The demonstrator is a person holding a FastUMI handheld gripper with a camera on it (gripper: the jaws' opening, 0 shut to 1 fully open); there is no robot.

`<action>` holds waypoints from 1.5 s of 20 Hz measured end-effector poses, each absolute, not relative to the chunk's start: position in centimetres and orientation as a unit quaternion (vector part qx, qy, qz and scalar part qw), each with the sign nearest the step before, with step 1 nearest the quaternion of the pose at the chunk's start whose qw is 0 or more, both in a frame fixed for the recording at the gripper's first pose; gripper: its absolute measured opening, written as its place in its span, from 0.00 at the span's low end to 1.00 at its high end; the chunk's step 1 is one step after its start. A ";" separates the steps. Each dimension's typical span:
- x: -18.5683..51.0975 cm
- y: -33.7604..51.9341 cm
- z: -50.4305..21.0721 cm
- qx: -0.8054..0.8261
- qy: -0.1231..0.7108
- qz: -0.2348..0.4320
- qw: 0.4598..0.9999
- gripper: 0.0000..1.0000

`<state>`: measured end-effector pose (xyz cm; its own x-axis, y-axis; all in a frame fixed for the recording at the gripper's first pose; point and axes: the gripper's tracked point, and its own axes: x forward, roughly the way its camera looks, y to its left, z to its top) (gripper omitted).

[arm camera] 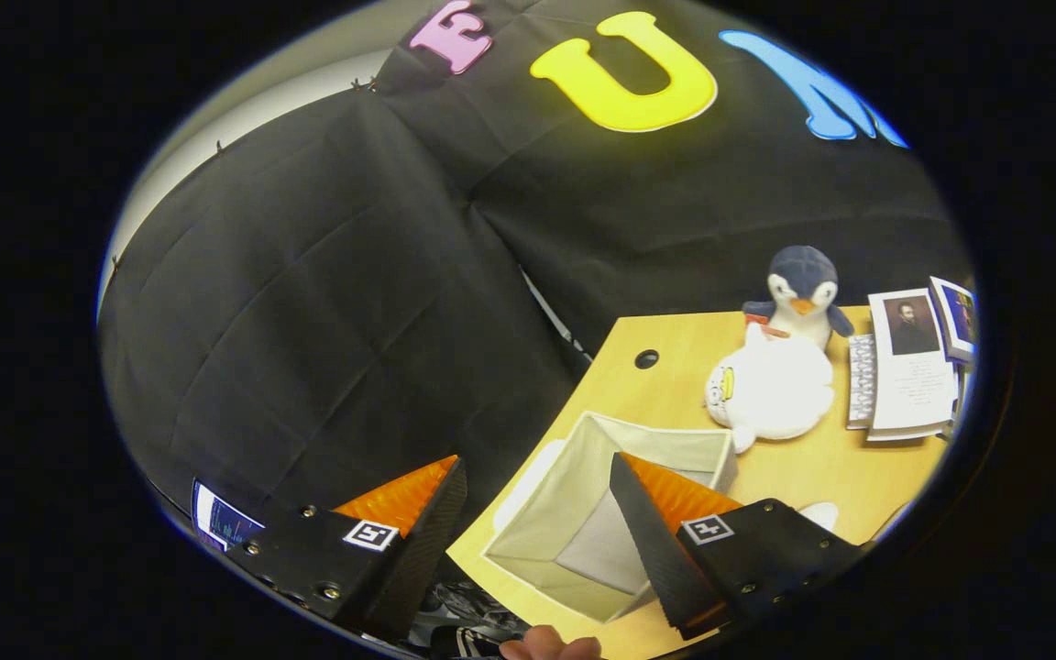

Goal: Open the storage box then place both shoes into the box .Put the left shoe in first, then the right shoe, with the right side of both shoes facing outward in a uniform manner.

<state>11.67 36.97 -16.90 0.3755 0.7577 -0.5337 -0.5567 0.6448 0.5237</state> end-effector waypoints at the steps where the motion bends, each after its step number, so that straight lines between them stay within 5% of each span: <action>1: 11.9 35.7 -17.4 0.125 0.389 0.390 0.825 0.97; 12: 12.2 20.4 -26.9 0.065 0.462 0.255 0.847 0.97; 30: 5.2 12.7 -40.7 -0.041 0.614 0.208 0.760 0.96</action>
<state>5.23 12.67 -40.65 0.1590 0.2660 -0.9508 -0.3672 0.9099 0.1932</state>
